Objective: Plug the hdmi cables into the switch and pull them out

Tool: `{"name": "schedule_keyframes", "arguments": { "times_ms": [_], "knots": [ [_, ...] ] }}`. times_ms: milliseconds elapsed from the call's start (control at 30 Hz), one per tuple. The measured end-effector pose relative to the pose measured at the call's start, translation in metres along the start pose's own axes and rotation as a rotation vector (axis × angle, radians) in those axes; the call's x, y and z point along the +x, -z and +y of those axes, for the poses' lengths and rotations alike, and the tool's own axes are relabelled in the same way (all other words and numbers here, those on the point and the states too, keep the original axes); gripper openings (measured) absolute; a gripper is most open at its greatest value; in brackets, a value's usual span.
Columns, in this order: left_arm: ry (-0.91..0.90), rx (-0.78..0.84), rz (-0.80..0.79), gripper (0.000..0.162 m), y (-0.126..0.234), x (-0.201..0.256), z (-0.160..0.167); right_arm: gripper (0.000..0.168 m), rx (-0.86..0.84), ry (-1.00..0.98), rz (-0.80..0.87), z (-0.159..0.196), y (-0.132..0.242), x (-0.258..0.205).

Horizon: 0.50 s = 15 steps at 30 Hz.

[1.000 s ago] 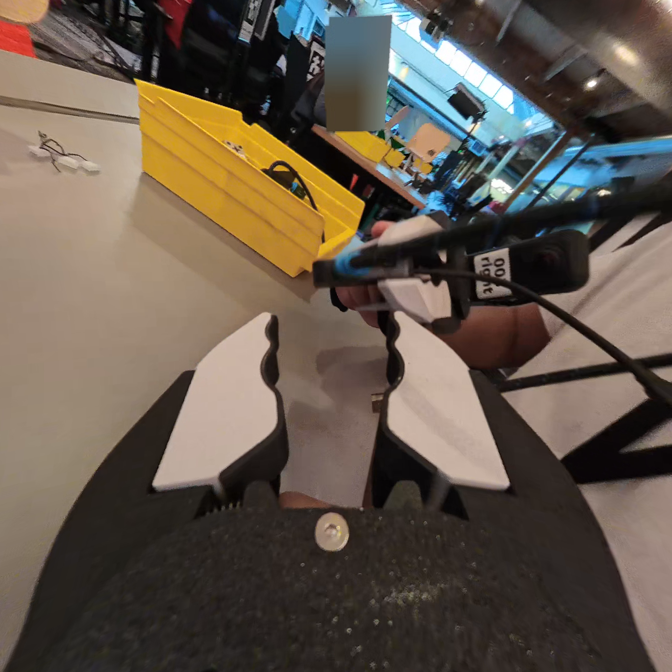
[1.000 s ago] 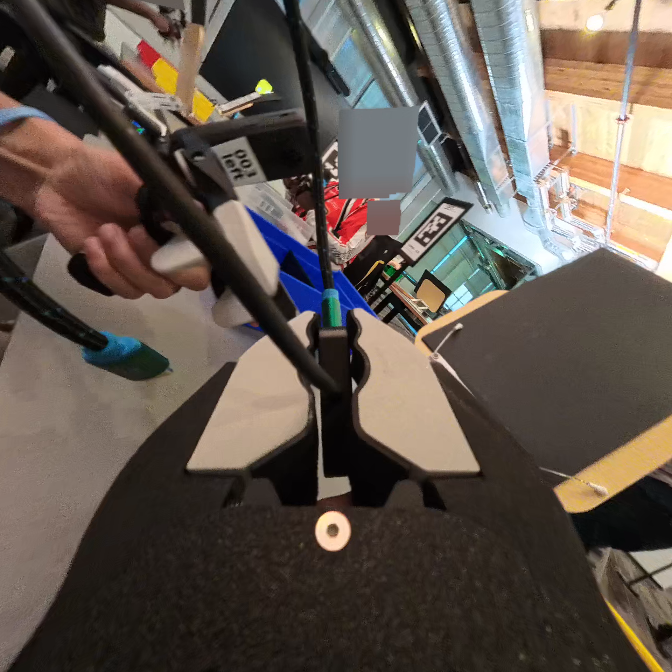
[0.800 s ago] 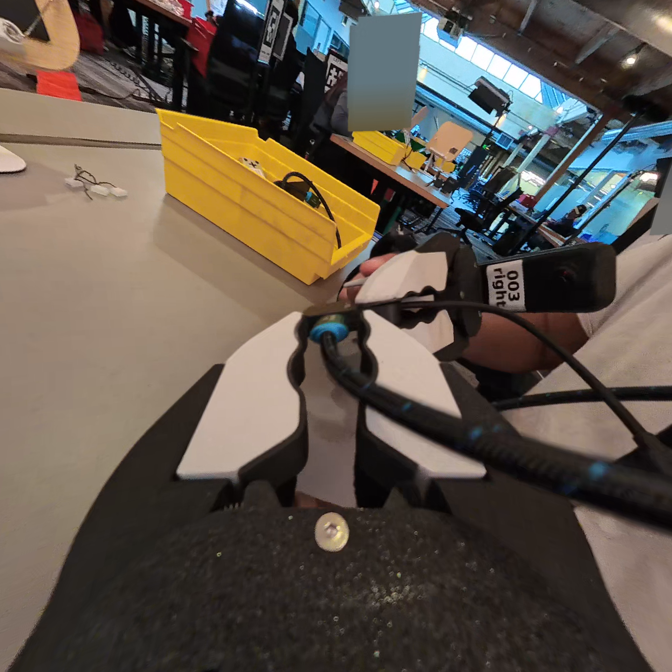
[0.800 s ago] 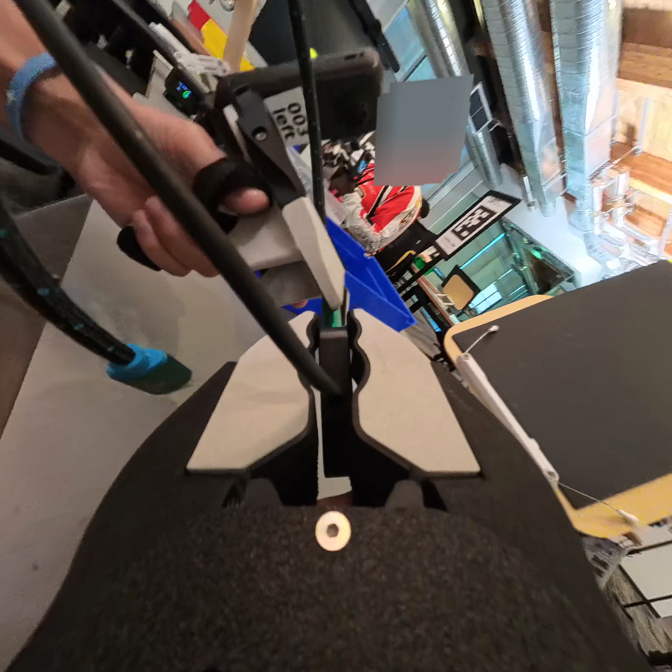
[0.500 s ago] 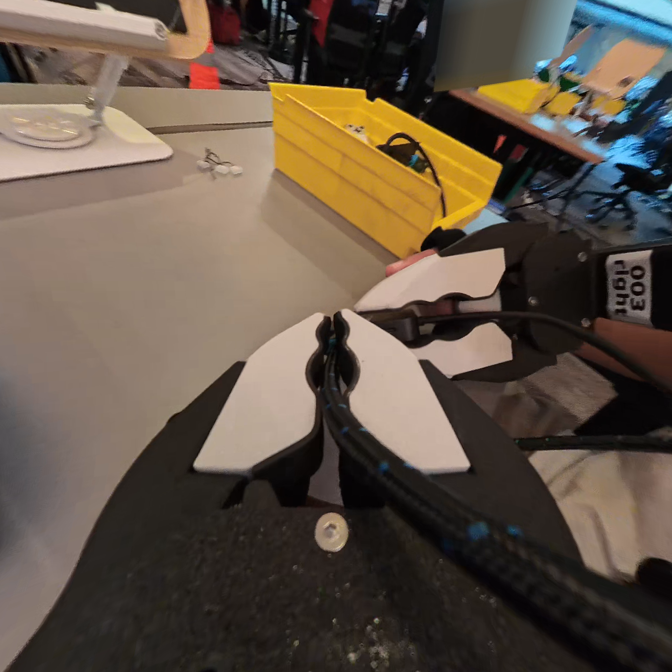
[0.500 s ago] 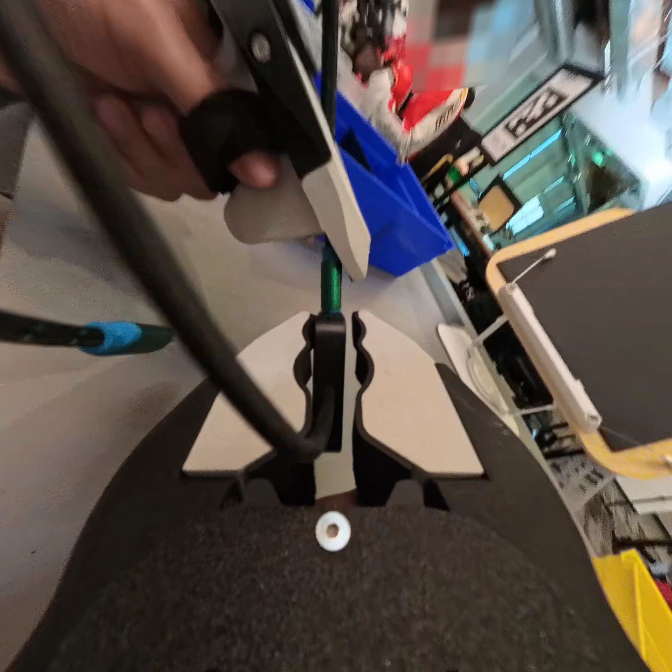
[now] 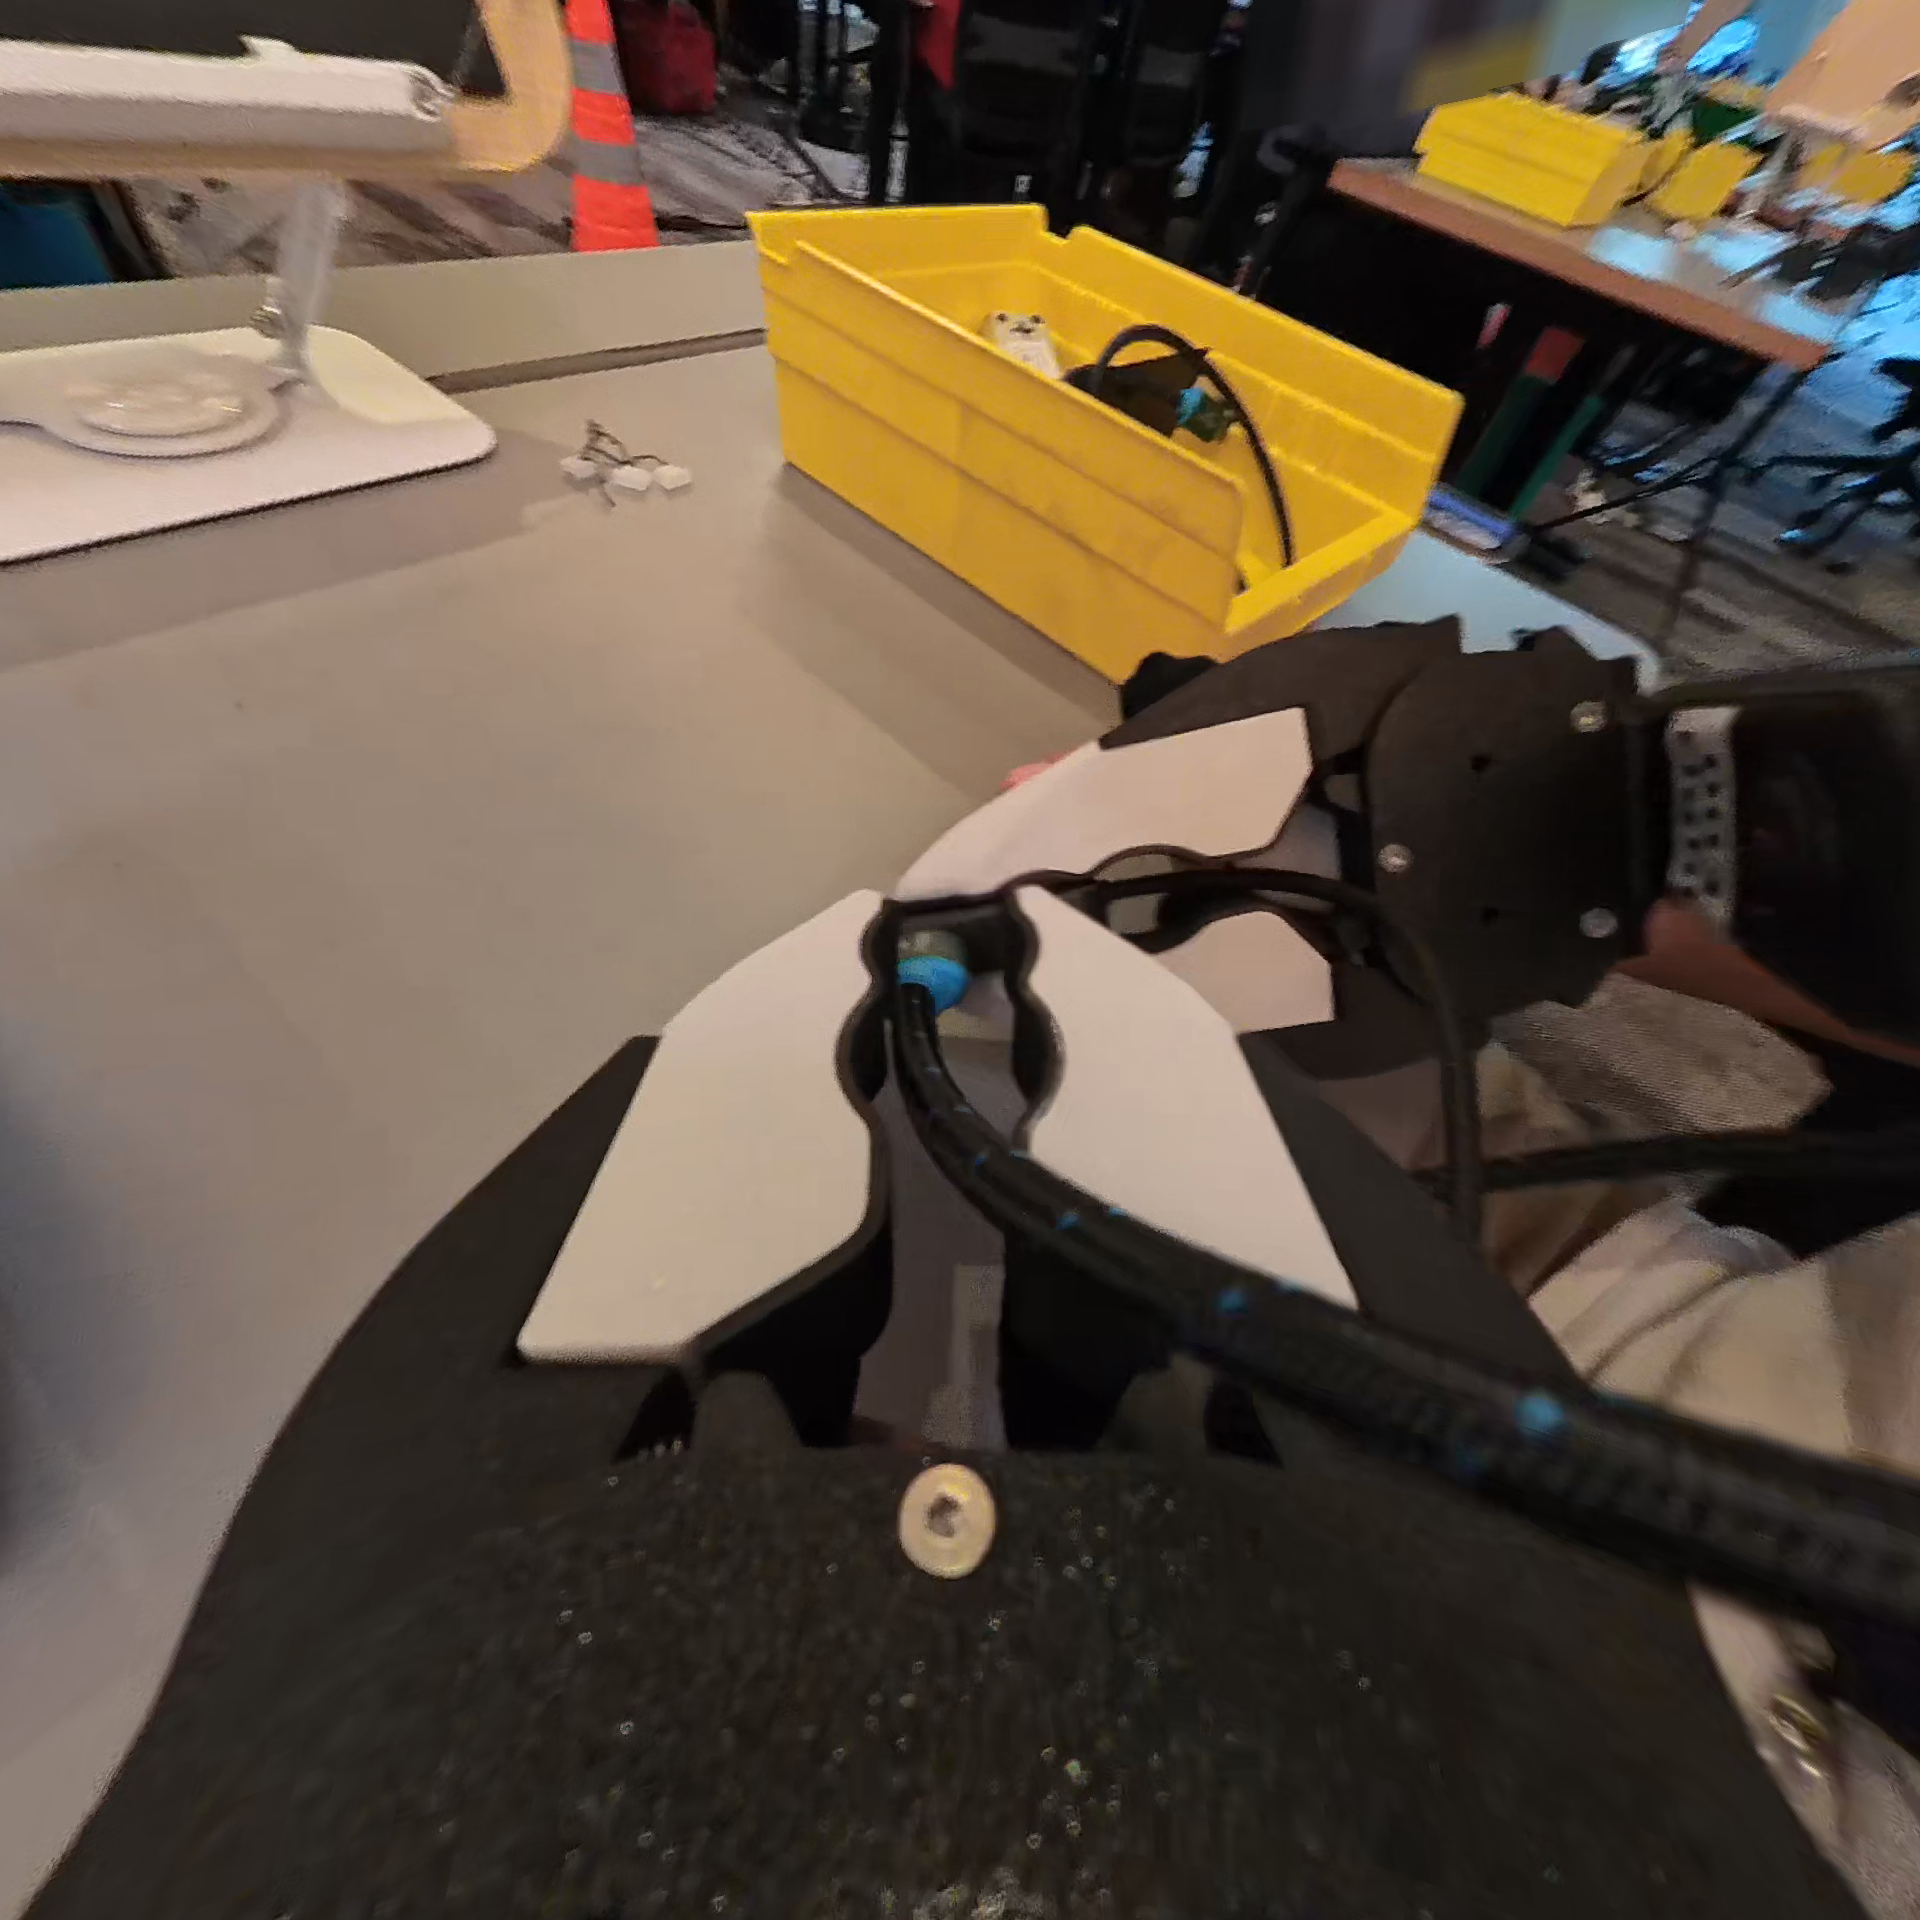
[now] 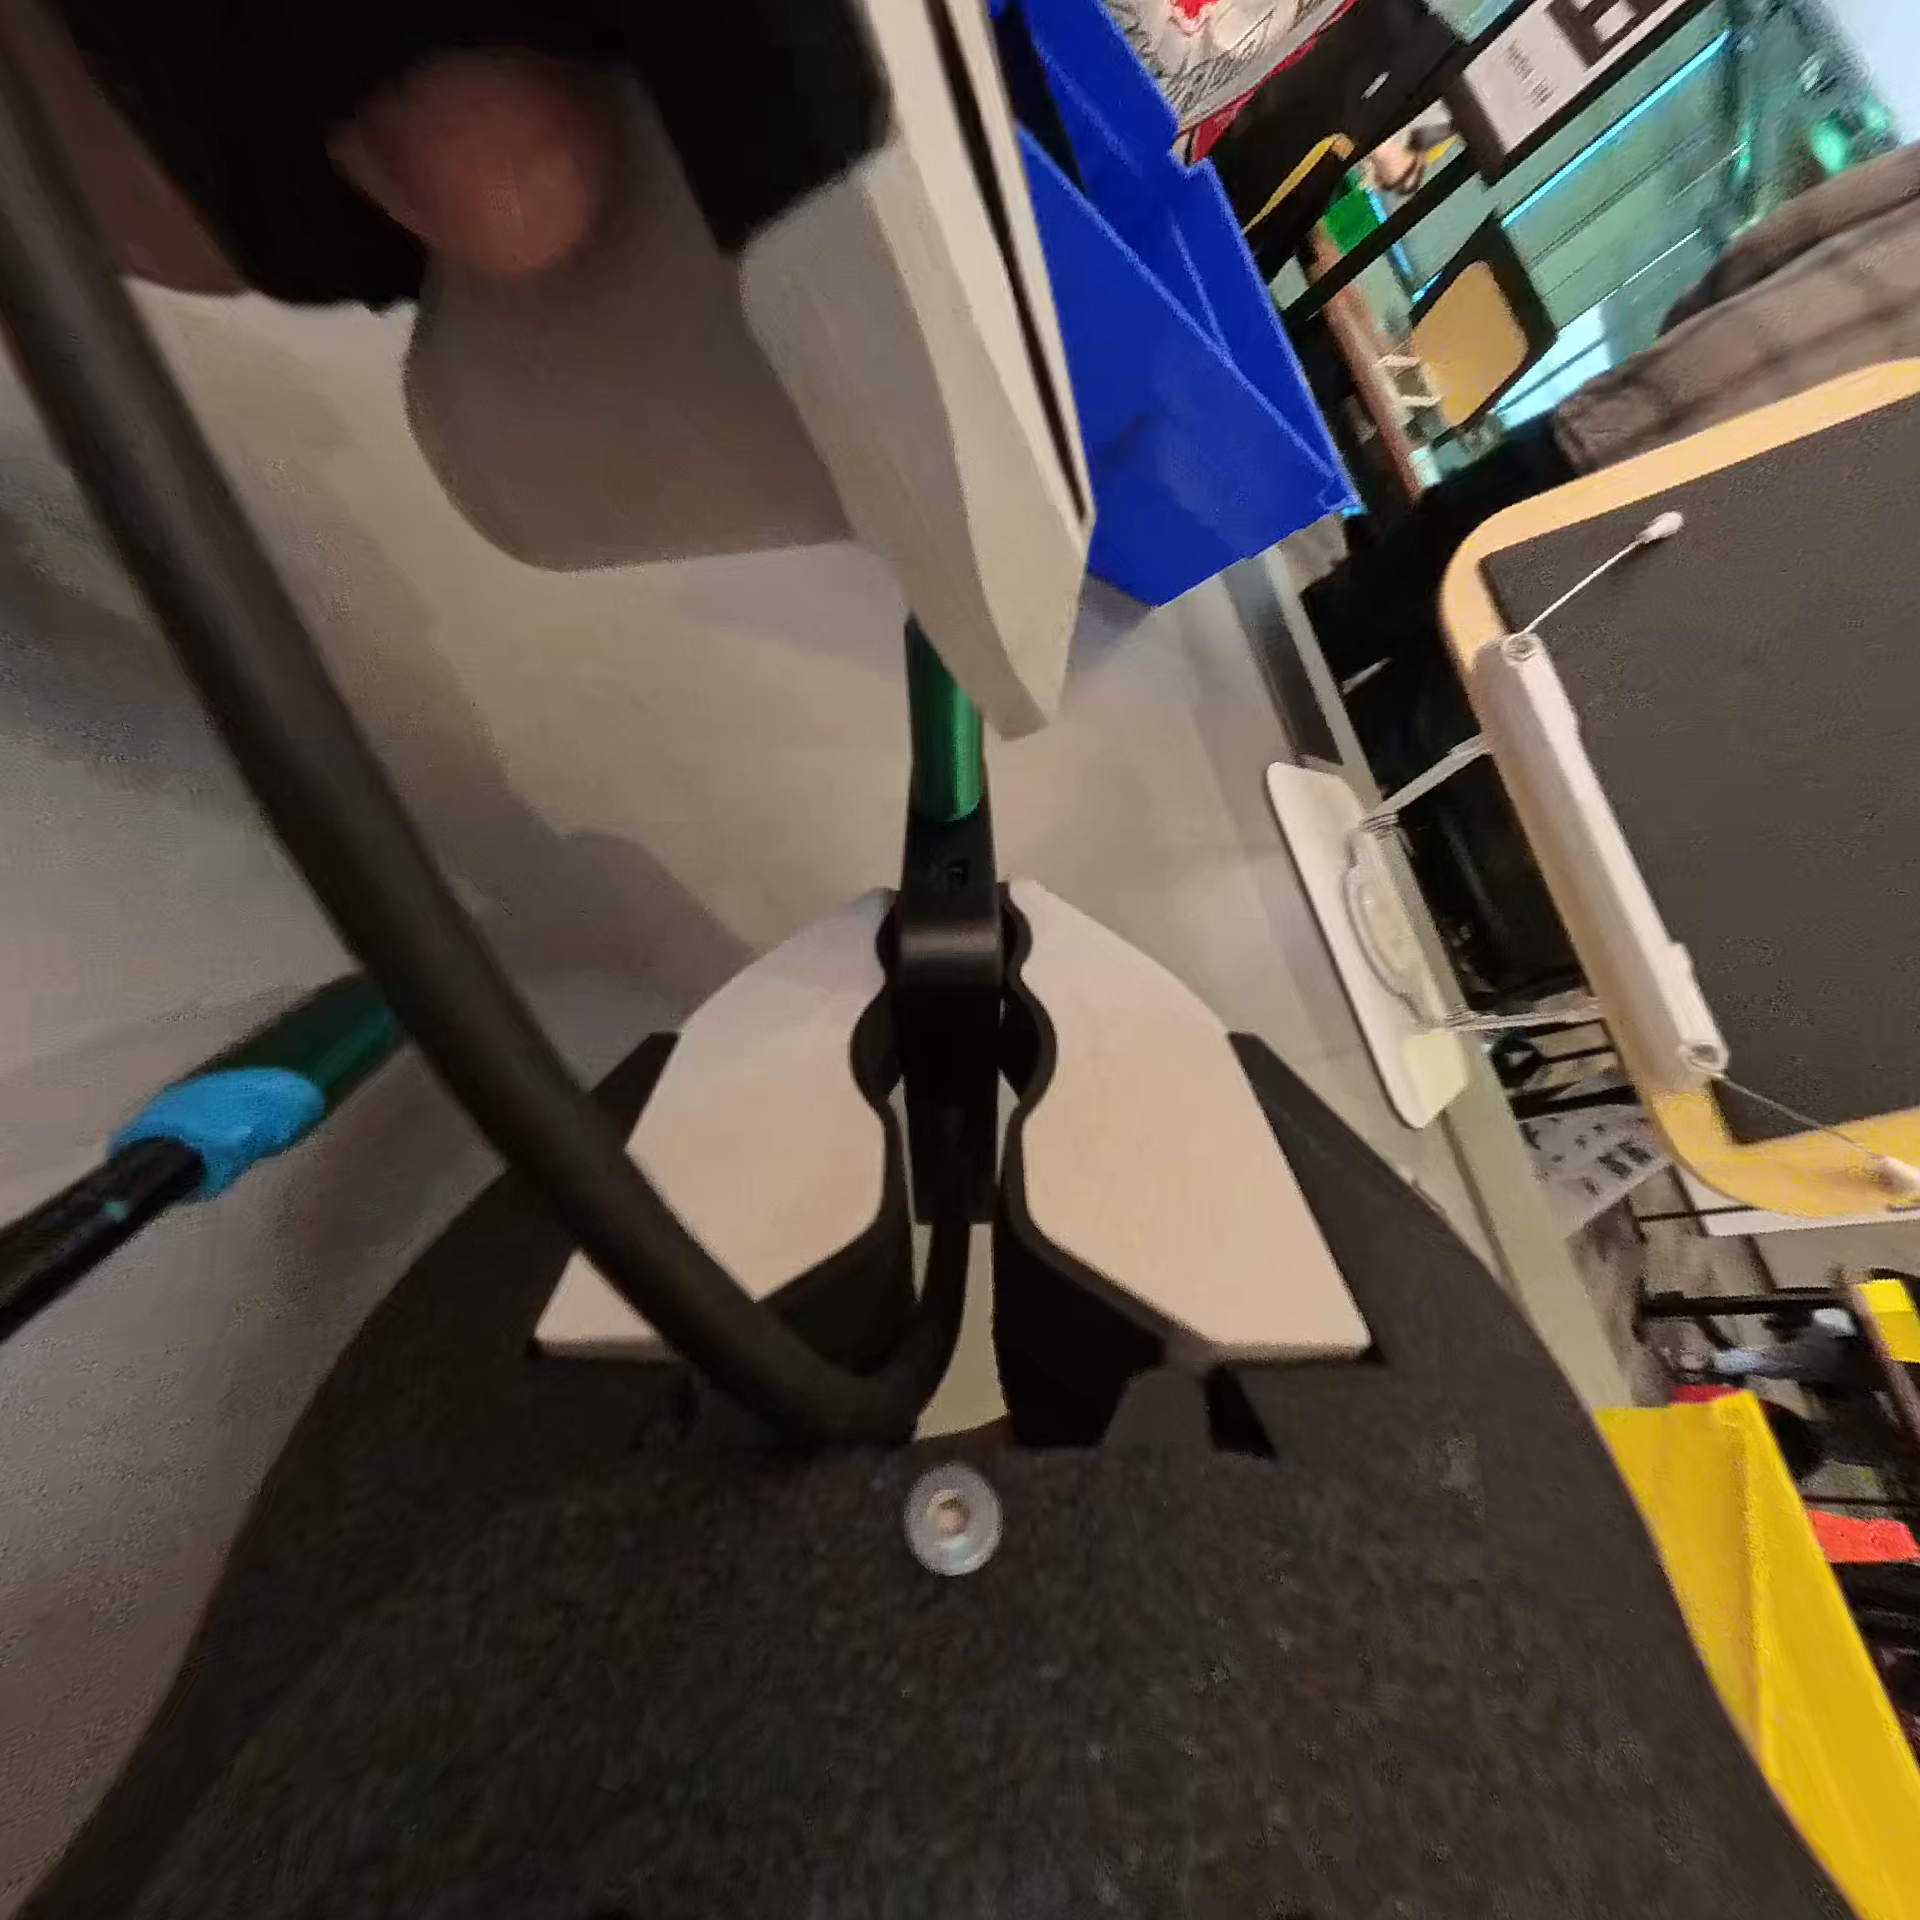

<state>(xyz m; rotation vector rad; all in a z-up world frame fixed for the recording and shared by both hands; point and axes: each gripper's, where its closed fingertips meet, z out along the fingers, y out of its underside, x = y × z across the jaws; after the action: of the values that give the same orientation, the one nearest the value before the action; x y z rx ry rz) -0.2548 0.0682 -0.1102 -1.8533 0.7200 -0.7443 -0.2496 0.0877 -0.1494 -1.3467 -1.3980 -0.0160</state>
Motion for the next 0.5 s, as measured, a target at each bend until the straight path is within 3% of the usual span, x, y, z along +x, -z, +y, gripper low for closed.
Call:
{"name": "schedule_keyframes", "arguments": {
  "times_ms": [67,233,367,467,500],
  "knots": [
    [0.025,0.005,0.047,0.028,-0.001,0.006,-0.001,0.013,0.021,0.017,0.015,0.001,0.001,0.004],
    [-0.018,-0.012,-0.009,0.025,-0.004,0.002,0.0,0.013,0.051,0.072,0.049,0.003,0.0,0.008],
    [0.018,-0.088,-0.095,0.045,-0.006,-0.016,0.017,0.013,0.014,0.09,0.068,0.008,-0.004,0.011],
    [0.046,-0.087,-0.043,0.035,-0.009,-0.009,0.019,0.013,0.027,0.08,0.043,0.005,-0.004,0.005],
    [0.015,-0.092,-0.054,0.024,-0.01,-0.009,0.02,0.013,0.036,0.078,0.036,0.001,-0.004,0.003]
  ]
}}
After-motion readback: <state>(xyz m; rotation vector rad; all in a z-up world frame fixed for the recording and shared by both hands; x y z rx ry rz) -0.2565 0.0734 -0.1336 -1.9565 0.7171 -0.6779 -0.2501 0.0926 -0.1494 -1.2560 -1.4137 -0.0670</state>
